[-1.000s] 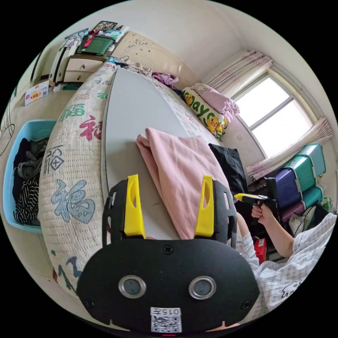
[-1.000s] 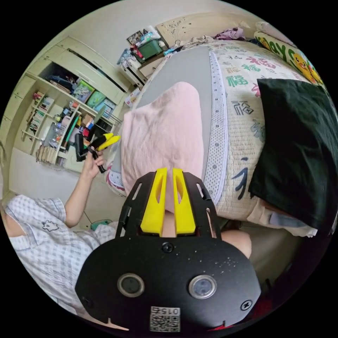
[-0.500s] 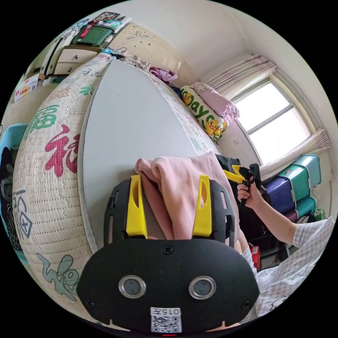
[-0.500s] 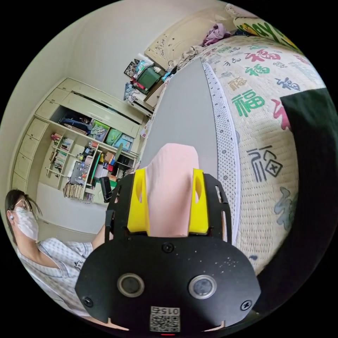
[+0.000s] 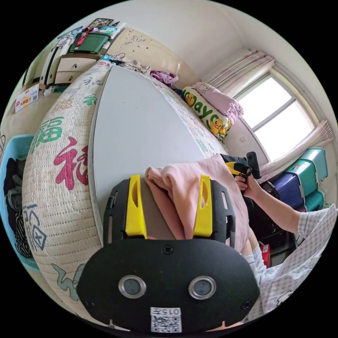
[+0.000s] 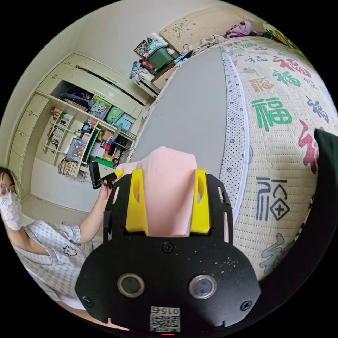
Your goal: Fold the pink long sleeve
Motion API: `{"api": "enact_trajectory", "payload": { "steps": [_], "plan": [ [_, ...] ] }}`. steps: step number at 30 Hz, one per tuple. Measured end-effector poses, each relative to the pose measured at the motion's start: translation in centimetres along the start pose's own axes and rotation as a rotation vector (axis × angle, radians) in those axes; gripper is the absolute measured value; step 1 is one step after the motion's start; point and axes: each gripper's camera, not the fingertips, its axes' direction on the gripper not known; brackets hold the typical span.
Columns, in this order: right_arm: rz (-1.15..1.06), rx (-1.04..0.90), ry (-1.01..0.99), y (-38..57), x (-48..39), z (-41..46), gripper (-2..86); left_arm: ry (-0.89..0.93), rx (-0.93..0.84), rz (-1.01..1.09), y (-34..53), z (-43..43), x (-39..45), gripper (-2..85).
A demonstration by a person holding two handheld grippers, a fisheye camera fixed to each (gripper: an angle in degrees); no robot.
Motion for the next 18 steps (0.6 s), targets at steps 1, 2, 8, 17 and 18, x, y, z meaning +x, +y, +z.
{"api": "enact_trajectory", "payload": {
  "steps": [1, 2, 8, 17, 18],
  "plan": [
    [0.002, -0.003, 0.008, -0.1, -0.1, 0.1, 20.3, 0.002, -0.001, -0.004, 0.1, 0.1, -0.1, 20.0],
    [0.004, -0.010, 0.023, -0.2, -0.4, 0.1, 20.3, -0.022, 0.000, -0.038, 0.5, 0.1, -0.4, 18.3],
    [0.097, -0.049, -0.002, 0.3, -1.2, -0.3, 17.1, 0.077, -0.034, -0.156, 2.0, 0.1, -2.6, 10.8],
    [-0.158, 0.348, -0.103, 9.6, -13.7, -13.4, 12.4, 0.221, 0.219, 0.145, 6.5, -10.2, 8.9, 8.5],
    [-0.210, 0.426, -0.118, 12.1, -15.9, -16.0, 12.1, 0.247, 0.260, 0.208, 7.4, -11.7, 11.3, 8.4]
  ]
}}
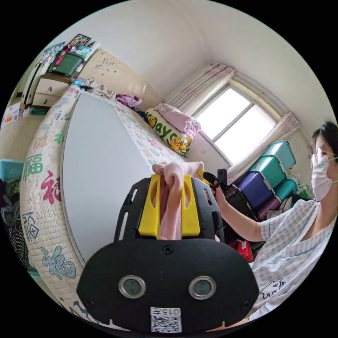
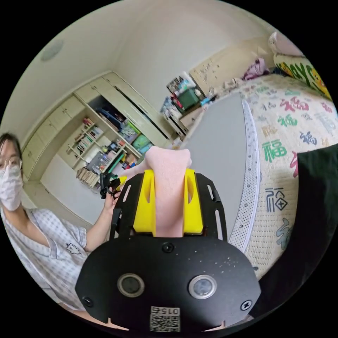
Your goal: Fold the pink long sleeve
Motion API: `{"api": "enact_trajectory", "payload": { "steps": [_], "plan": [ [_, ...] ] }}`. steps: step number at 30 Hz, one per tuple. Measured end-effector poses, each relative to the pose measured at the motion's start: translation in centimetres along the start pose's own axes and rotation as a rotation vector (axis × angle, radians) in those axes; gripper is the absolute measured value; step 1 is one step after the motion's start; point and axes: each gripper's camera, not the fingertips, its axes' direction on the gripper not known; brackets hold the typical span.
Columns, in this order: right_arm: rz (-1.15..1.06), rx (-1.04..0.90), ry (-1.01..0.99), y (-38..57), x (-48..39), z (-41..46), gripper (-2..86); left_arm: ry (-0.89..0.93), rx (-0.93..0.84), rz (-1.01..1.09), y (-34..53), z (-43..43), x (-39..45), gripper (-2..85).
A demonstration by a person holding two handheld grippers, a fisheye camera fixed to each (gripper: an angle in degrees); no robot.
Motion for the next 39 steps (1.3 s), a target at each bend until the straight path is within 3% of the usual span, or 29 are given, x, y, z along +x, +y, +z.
{"api": "enact_trajectory", "payload": {
  "steps": [9, 15, 19, 25, 29, 31, 32, 33, 37, 39],
  "plan": [
    [-0.297, 0.398, 0.082, 7.8, -17.3, -19.6, 11.7, 0.254, 0.103, 0.432, 0.4, -1.7, 18.0, 8.3],
    [-0.367, 0.506, 0.221, 9.4, -23.9, -28.2, 11.3, 0.403, 0.078, 0.521, 0.6, 2.7, 23.9, 8.3],
    [-0.355, 0.455, 0.379, 6.1, -25.0, -32.1, 11.2, 0.434, 0.030, 0.523, -1.4, 9.0, 25.3, 8.5],
    [-0.156, 0.302, 0.492, -6.9, -14.7, -35.6, 12.0, 0.499, -0.105, 0.196, -7.4, 26.3, 20.6, 8.8],
    [0.170, 0.143, 0.810, -15.3, -1.3, -32.8, 10.1, 0.076, -0.224, -0.028, -8.6, 40.1, 13.3, 8.8],
    [0.280, 0.078, 0.850, -15.5, 3.3, -31.4, 8.1, 0.155, -0.237, -0.153, -6.7, 43.2, 10.4, 7.2],
    [0.299, 0.056, 0.805, -14.9, 5.5, -30.7, 7.9, 0.321, -0.241, -0.154, -5.3, 44.8, 10.0, 6.4],
    [0.277, 0.042, 0.733, -13.9, 7.2, -29.9, 7.8, 0.337, -0.302, -0.109, -4.0, 46.4, 10.8, 6.5],
    [0.311, -0.014, 0.751, -9.4, 11.2, -29.5, 7.3, 0.193, -0.483, 0.183, 0.5, 51.2, 15.5, 8.1],
    [0.379, 0.186, 0.748, -5.8, 12.3, -33.6, 7.1, 0.132, -0.609, 0.324, 3.8, 54.9, 17.6, 9.8]
  ]
}}
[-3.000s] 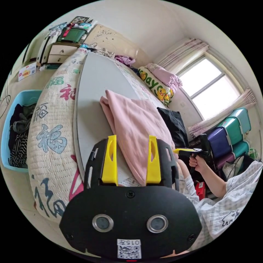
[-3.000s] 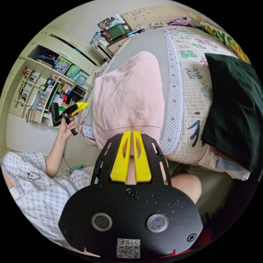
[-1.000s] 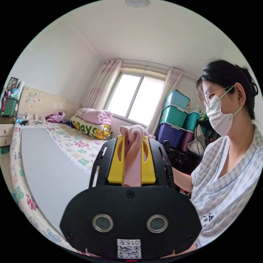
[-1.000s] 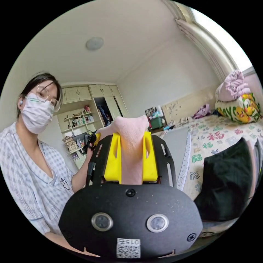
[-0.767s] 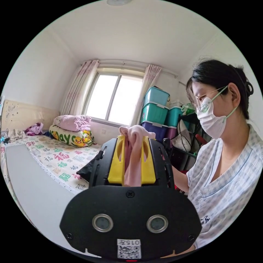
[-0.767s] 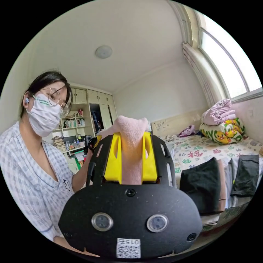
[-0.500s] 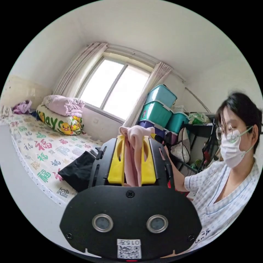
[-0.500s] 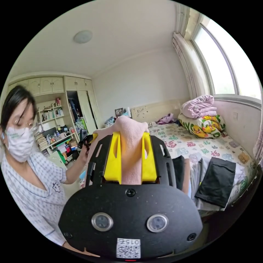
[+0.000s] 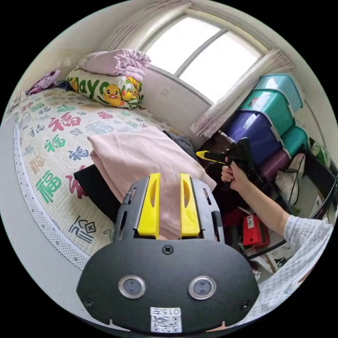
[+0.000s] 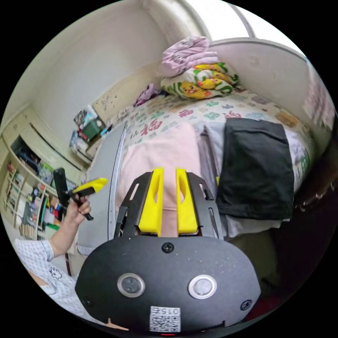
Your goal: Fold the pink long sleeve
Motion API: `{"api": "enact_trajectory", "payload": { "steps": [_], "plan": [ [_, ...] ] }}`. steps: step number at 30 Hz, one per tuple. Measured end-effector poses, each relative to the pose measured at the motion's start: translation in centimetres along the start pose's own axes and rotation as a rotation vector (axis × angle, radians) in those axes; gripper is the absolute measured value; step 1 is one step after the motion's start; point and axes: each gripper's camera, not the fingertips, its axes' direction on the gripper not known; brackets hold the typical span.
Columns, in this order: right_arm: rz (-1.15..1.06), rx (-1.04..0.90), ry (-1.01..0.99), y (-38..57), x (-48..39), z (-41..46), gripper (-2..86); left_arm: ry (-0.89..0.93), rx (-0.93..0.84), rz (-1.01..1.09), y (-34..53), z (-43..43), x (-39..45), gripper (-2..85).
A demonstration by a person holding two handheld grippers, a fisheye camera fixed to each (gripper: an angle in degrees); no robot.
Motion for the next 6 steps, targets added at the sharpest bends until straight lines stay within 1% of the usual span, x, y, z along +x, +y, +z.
{"api": "enact_trajectory", "payload": {
  "steps": [1, 2, 3, 4, 5, 6],
  "plan": [
    [0.015, 0.045, -0.007, 0.5, 1.1, -0.8, 7.2, -0.015, -0.041, 0.020, 0.1, 1.3, 0.4, 10.2],
    [0.047, 0.110, 0.048, 1.3, 3.2, -1.9, 7.8, -0.055, -0.084, 0.064, 0.5, 3.2, 1.1, 11.0],
    [0.047, 0.102, 0.165, 1.9, 4.6, -2.2, 9.1, -0.110, -0.066, 0.100, 1.1, 4.1, 1.7, 10.8],
    [0.040, 0.067, 0.229, 1.9, 5.2, -1.9, 10.1, -0.142, -0.047, 0.111, 1.3, 4.3, 2.1, 10.8],
    [0.015, -0.027, 0.331, 1.9, 6.0, -0.9, 11.8, -0.194, -0.021, 0.127, 1.8, 4.7, 2.6, 10.4],
    [-0.027, -0.098, 0.371, 2.0, 6.4, 0.3, 12.9, -0.229, -0.018, 0.145, 2.0, 5.3, 3.1, 10.2]
  ]
}}
